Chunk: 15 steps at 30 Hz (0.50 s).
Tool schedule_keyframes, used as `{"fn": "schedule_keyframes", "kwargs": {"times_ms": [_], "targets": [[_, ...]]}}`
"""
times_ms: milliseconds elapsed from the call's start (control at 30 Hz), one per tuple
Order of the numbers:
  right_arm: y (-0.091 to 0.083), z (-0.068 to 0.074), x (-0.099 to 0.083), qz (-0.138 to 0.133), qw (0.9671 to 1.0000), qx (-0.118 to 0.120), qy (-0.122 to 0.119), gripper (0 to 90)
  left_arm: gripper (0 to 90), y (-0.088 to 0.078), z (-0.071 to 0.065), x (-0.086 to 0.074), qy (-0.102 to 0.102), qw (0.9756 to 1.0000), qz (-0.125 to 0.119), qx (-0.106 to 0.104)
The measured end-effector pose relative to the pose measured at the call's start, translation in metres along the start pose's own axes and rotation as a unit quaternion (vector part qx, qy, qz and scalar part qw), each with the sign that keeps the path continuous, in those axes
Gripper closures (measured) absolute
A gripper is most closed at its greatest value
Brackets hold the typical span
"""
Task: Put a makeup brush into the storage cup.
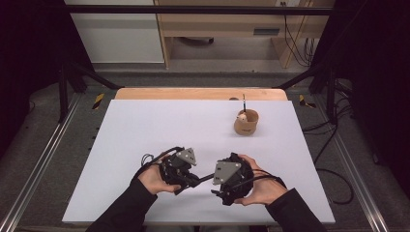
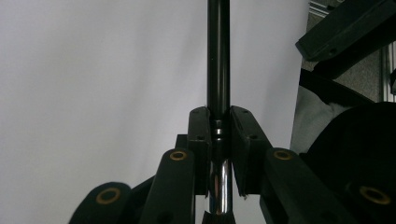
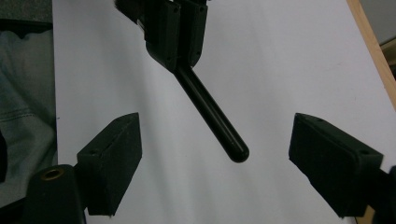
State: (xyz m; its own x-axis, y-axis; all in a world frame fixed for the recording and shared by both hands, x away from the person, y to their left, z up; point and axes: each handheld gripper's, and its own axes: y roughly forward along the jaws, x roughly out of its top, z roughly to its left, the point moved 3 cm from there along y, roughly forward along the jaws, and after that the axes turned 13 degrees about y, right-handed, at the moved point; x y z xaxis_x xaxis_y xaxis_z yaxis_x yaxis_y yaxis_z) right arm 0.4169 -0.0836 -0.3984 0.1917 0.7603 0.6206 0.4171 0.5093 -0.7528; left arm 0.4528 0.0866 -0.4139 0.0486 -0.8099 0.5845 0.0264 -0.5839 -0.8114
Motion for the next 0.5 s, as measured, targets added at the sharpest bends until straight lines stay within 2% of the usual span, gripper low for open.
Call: {"fn": "schedule_keyframes", "kwargs": {"times_ms": [167, 367, 500], "targets": [[0.0039, 0.0028, 0.0024, 0.008, 0.9999, 0.0, -0.015, 20.2, 78.7, 0.0001, 0.0001, 0.0006, 0.0, 1.0, -0.002, -0.001], [0.0078, 0.0054, 0.0036, 0.016, 0.9996, 0.0, -0.022, 23.6, 78.7, -0.0009, -0.0003, 0.0018, -0.001, 1.0, -0.001, -0.001], [0.0098, 0.0057, 0.0039, 0.018, 0.9988, -0.002, -0.045, 27.5, 78.7, 0.0001, -0.0008, 0.0031, 0.0, 1.0, 0.0, -0.006]]}}
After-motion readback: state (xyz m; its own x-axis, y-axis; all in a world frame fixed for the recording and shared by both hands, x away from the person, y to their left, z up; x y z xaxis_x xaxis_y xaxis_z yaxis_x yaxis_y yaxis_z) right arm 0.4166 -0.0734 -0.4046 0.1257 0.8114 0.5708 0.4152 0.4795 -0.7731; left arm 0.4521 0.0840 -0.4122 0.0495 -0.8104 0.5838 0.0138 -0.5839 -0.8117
